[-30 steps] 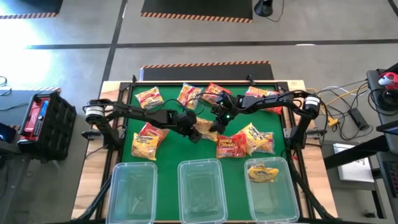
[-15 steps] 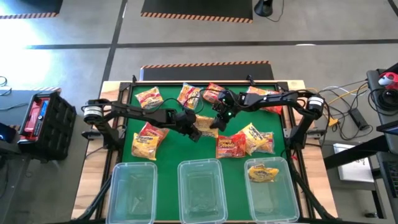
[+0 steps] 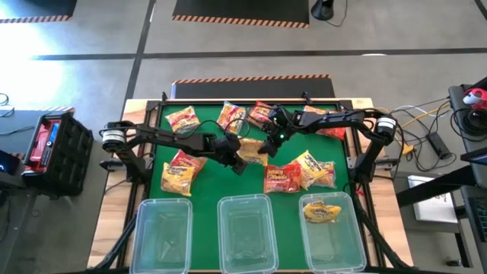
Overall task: Sort Maruchan noodles
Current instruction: Put the yellow noodle pack into the right transparent bin
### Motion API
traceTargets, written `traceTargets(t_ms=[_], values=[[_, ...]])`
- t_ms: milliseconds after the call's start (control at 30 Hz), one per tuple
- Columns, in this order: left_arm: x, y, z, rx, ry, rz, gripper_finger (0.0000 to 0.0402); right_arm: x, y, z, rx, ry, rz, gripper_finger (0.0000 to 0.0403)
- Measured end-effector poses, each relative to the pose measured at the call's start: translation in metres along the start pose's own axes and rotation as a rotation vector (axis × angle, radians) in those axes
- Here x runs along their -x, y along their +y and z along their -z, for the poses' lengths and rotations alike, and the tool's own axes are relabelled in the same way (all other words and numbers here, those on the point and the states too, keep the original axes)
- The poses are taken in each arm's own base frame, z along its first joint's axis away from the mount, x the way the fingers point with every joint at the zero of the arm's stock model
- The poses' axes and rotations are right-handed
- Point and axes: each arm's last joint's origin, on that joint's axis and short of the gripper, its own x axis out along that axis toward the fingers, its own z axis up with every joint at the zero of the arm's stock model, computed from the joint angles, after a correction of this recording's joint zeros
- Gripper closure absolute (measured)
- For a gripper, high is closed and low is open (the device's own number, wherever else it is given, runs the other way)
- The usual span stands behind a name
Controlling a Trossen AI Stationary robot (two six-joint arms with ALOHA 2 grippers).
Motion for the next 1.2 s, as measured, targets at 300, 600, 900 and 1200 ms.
traceTargets(t_ms=[300, 600, 900, 1200], values=[[0.000, 0.000, 0.000, -0.007, 0.001, -0.003, 0.0168, 0.007, -0.009, -0.003, -0.022, -0.020, 0.014, 0.0326], [0.003, -0.002, -0.002, -0.044, -0.023, 0.019, 0.0162, 0.024, -0.010, 0.010, -0.002, 0.100, 0.061, 0.0326], [0.019, -0.004, -0.015, -0.218, -0.155, -0.001, 0.0162, 0.054, 0.010, 0.014, 0.042, 0.101, 0.122, 0.0326], [0.037, -0.018, -0.033, -0.577, -0.426, -0.053, 0.0162, 0.089, 0.037, 0.021, 0.168, 0.066, 0.113, 0.0326]])
